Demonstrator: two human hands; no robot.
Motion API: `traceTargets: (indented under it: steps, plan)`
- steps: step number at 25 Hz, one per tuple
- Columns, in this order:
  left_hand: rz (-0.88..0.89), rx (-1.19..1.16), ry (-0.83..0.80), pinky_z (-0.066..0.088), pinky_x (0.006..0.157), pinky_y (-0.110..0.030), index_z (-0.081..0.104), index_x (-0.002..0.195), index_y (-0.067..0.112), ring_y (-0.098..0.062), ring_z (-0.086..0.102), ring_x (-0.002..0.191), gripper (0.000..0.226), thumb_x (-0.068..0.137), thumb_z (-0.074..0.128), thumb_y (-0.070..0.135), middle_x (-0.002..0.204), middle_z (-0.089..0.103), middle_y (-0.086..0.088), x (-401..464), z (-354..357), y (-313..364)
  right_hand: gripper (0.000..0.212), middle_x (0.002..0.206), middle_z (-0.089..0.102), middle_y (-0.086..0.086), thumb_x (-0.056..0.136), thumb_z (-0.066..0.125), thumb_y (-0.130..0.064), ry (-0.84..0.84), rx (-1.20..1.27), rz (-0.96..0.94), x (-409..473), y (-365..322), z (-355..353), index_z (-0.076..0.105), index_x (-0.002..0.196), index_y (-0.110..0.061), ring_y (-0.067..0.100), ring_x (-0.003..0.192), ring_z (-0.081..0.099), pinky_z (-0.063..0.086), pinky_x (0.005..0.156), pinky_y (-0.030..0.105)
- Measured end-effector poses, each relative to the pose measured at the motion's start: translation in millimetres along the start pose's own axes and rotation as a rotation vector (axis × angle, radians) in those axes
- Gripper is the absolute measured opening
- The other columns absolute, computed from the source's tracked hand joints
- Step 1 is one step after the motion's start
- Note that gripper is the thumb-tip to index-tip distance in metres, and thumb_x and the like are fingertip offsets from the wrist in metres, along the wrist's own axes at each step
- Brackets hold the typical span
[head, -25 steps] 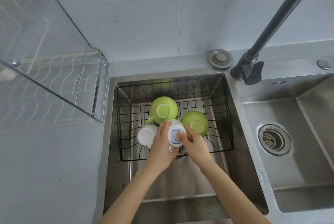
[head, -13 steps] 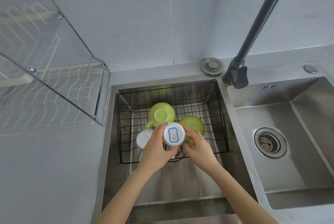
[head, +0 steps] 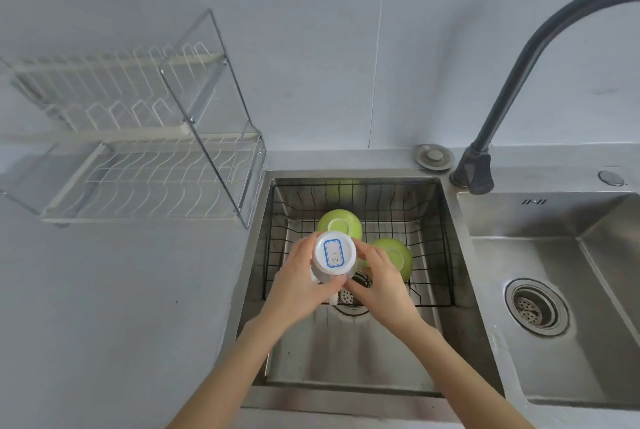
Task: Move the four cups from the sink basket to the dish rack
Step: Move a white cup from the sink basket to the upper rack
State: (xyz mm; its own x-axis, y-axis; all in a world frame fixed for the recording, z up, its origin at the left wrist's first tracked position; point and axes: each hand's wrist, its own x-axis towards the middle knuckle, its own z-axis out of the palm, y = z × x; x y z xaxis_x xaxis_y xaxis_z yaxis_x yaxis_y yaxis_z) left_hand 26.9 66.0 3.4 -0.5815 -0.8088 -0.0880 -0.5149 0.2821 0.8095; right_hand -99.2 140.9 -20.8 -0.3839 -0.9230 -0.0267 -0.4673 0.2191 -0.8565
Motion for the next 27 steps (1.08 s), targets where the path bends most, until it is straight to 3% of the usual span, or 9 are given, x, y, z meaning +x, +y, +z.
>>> traceTargets:
  steps: [6,8,11,15,18,21,22,25,27]
  plan:
    - [0.04,0.017,0.088,0.041,0.086,-0.016,0.047,0.122,0.027,-0.009,0.048,0.112,0.058,0.069,0.071,0.027,0.118,0.051,0.006,-20,-48,-7,0.057,0.112,0.049,-0.008,0.079,0.068,-0.021,-0.041,-0.001,-0.042,-5,-46,25,0.046,0.131,-0.022,0.006,0.104,0.052,0.04,0.091,0.014]
    - [0.036,0.0,0.085,0.038,0.083,-0.013,0.046,0.12,0.029,-0.009,0.047,0.111,0.056,0.07,0.07,0.026,0.11,0.046,0.009,-24,-70,-10,0.055,0.11,0.05,-0.008,0.079,0.068,-0.023,-0.039,0.015,-0.055,-5,-65,37,0.047,0.13,-0.024,0.002,0.1,0.053,0.038,0.086,0.006]
    - [0.031,-0.048,0.083,0.039,0.09,-0.022,0.044,0.12,0.031,-0.009,0.046,0.112,0.056,0.069,0.069,0.027,0.109,0.043,0.009,-32,-104,-18,0.055,0.107,0.052,-0.013,0.079,0.068,-0.024,-0.017,0.016,-0.068,-4,-95,57,0.047,0.13,-0.026,-0.002,0.096,0.052,0.035,0.077,-0.007]
    - [0.086,-0.119,-0.003,0.042,0.095,-0.024,0.04,0.101,0.052,0.001,0.042,0.111,0.051,0.053,0.057,0.054,0.11,0.047,0.02,-42,-150,-29,0.055,0.116,0.056,-0.005,0.08,0.068,-0.027,0.034,0.015,-0.11,-6,-129,81,0.047,0.131,-0.025,-0.006,0.1,0.05,0.031,0.081,-0.009]
    - [0.138,-0.169,-0.121,0.046,0.087,-0.013,0.04,0.102,0.055,-0.006,0.046,0.116,0.038,0.07,0.06,0.049,0.112,0.047,0.017,-46,-192,-35,0.054,0.113,0.056,-0.004,0.079,0.069,-0.024,0.061,0.012,-0.142,-7,-152,96,0.048,0.129,-0.026,-0.016,0.095,0.047,0.032,0.083,-0.008]
    - [0.205,-0.155,-0.233,0.045,0.07,0.002,0.04,0.105,0.054,0.004,0.047,0.108,0.036,0.086,0.057,0.029,0.114,0.046,0.01,-48,-239,-41,0.051,0.113,0.057,-0.004,0.078,0.069,-0.022,0.062,0.066,-0.154,-4,-177,108,0.05,0.123,-0.037,0.0,0.106,0.054,0.041,0.098,0.011]
    - [0.234,-0.135,-0.252,0.045,0.071,0.002,0.038,0.103,0.058,0.008,0.046,0.107,0.039,0.083,0.059,0.032,0.113,0.046,0.013,-48,-252,-43,0.05,0.112,0.056,-0.006,0.078,0.069,-0.021,0.067,0.075,-0.166,-3,-186,111,0.049,0.118,-0.043,0.005,0.107,0.056,0.043,0.1,0.016]
    - [0.284,-0.078,-0.269,0.052,0.08,-0.012,0.033,0.102,0.065,0.008,0.047,0.107,0.052,0.065,0.063,0.045,0.117,0.044,0.014,-44,-287,-42,0.051,0.105,0.055,-0.016,0.078,0.07,-0.017,0.116,0.098,-0.195,1,-216,119,0.045,0.105,-0.053,0.007,0.108,0.058,0.043,0.096,0.008]
    - [0.331,-0.04,-0.245,0.052,0.085,-0.021,0.031,0.102,0.065,0.003,0.05,0.106,0.058,0.067,0.069,0.039,0.116,0.045,0.013,-38,-301,-39,0.05,0.105,0.057,-0.014,0.077,0.071,-0.016,0.146,0.12,-0.208,5,-231,122,0.047,0.101,-0.052,0.008,0.107,0.059,0.044,0.096,0.01]
